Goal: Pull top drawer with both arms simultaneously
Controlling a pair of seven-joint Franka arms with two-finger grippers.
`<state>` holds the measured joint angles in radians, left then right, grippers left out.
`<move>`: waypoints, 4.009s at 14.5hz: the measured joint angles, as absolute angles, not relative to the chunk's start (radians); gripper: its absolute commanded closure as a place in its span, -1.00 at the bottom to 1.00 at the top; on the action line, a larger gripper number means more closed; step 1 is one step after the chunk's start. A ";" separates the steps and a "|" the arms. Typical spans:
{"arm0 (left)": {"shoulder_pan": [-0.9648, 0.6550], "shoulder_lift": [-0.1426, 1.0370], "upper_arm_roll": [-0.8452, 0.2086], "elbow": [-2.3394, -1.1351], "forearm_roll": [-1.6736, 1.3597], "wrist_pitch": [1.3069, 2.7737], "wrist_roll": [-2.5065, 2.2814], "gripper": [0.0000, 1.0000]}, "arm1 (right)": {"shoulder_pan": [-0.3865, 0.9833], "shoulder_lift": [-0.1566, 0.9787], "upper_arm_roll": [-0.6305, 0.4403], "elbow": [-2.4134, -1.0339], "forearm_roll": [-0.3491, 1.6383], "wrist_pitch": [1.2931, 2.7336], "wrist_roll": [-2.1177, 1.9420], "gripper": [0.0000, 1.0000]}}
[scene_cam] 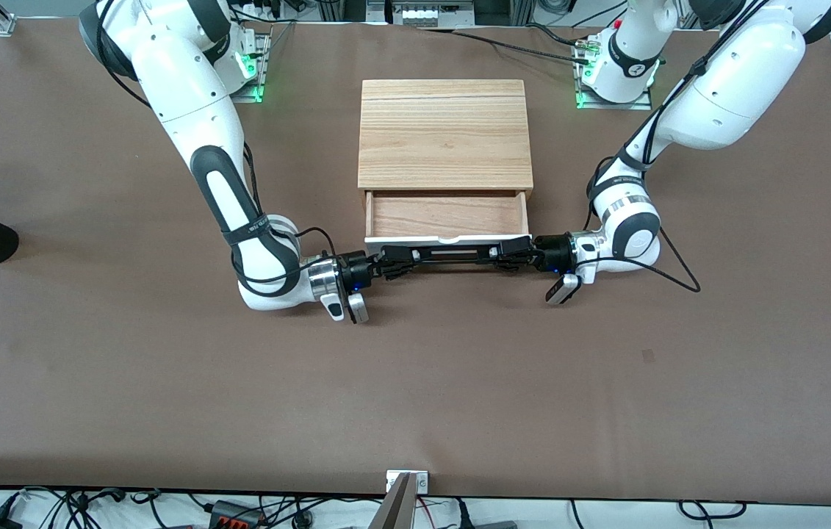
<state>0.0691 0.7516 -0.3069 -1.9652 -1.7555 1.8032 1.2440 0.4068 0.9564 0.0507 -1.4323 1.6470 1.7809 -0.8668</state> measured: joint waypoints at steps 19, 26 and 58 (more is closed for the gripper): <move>0.087 0.799 -0.281 -1.917 -1.755 1.814 1.169 -1.00 | 0.389 0.956 -0.023 -1.243 1.486 1.802 -0.598 -1.00; 0.136 0.783 -0.280 -1.868 -1.720 1.788 1.026 -1.00 | 0.369 0.814 -0.110 -1.179 1.053 1.687 -0.342 -1.00; 0.249 0.039 -0.197 -1.589 -0.015 1.499 0.222 -1.00 | 0.006 0.269 -0.044 -1.292 0.003 1.530 -0.047 -1.00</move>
<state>0.2487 0.0391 -0.1969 -1.5894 -0.0147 1.4988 0.2217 0.0058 0.2687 -0.0439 -1.2921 0.0033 1.5297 -0.0467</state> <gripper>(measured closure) 0.000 0.000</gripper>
